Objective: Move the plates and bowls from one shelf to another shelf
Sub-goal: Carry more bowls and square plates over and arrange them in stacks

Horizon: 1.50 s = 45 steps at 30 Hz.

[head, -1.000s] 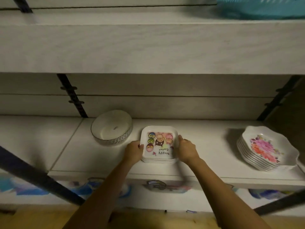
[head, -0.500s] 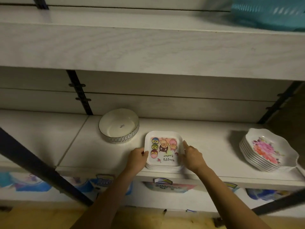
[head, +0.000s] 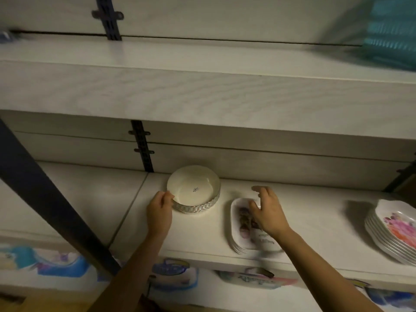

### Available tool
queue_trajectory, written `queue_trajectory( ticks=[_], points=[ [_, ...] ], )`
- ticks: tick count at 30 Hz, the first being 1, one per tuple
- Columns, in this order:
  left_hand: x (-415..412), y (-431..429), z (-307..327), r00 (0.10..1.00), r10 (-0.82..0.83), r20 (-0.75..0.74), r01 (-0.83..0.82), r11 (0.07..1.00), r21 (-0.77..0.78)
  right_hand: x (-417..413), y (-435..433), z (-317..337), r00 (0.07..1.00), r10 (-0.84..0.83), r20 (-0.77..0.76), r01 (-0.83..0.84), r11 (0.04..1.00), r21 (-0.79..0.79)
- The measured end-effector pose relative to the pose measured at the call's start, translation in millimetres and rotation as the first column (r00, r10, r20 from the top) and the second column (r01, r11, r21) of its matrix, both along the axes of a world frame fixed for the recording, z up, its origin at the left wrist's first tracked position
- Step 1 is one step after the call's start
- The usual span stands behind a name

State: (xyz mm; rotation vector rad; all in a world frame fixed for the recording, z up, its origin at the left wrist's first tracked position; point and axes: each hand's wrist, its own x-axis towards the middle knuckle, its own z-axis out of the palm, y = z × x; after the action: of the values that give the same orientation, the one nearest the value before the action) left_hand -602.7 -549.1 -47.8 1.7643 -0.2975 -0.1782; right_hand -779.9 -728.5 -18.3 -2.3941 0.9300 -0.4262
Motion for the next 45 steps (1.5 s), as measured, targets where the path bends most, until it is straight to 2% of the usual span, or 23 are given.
queue_trajectory(
  ticks=[6, 9, 11, 13, 15, 24, 34, 45],
  points=[
    [68, 8, 4, 0.993, -0.110, -0.037, 0.113, 0.989, 0.093, 77, 24, -2, 0.997, -0.058, 0.045, 0.041, 0.947, 0.318],
    [83, 0, 0, 0.960, -0.239, -0.146, 0.261, 0.953, 0.152, 101, 34, -12, 0.991, -0.123, 0.054, 0.087, 0.896, 0.434],
    [88, -6, -10, 0.899, -0.333, -0.285, 0.374, 0.922, 0.102, 107, 42, -19, 0.993, -0.118, 0.006, 0.104, 0.899, 0.426],
    [92, -11, -25, 0.855, -0.397, -0.334, 0.439, 0.897, 0.057, 110, 48, -24, 0.995, -0.101, -0.022, 0.101, 0.909, 0.405],
    [98, -15, -38, 0.849, -0.408, -0.335, 0.450, 0.892, 0.054, 110, 51, -28, 0.994, -0.105, -0.036, 0.111, 0.916, 0.386],
    [74, 4, -20, 0.864, -0.388, -0.321, 0.435, 0.896, 0.085, 91, 66, -22, 0.998, -0.042, -0.038, 0.053, 0.924, 0.379],
    [32, 45, -9, 0.846, -0.333, -0.417, 0.386, 0.921, 0.046, 62, 98, -24, 1.000, 0.010, -0.005, -0.007, 0.908, 0.418],
    [25, 65, -4, 0.864, -0.332, -0.379, 0.407, 0.903, 0.136, 56, 113, -28, 0.999, -0.009, -0.039, 0.024, 0.915, 0.404]
  ],
)
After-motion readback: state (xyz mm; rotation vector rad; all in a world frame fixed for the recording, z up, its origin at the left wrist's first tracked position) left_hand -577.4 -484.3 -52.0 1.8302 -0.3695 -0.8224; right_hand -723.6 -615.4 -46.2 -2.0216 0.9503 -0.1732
